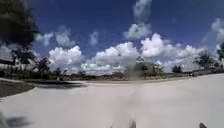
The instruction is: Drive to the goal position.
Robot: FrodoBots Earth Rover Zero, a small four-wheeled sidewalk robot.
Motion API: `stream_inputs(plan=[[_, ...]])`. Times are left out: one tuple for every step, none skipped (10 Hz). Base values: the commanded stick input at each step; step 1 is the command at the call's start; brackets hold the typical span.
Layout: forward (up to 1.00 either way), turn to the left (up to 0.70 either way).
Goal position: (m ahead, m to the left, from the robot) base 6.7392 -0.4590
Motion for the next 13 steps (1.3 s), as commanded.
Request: stream_inputs(plan=[[0.7, 0.14], [0.7, 0.14], [0.7, 0.14], [0.7, 0.14], [0.7, 0.14], [0.7, 0.14], [0.7, 0.14], [0.7, 0.14], [0.7, 0.02], [0.7, 0.0], [0.7, 0.0], [0.7, 0.0], [0.7, 0.0]])
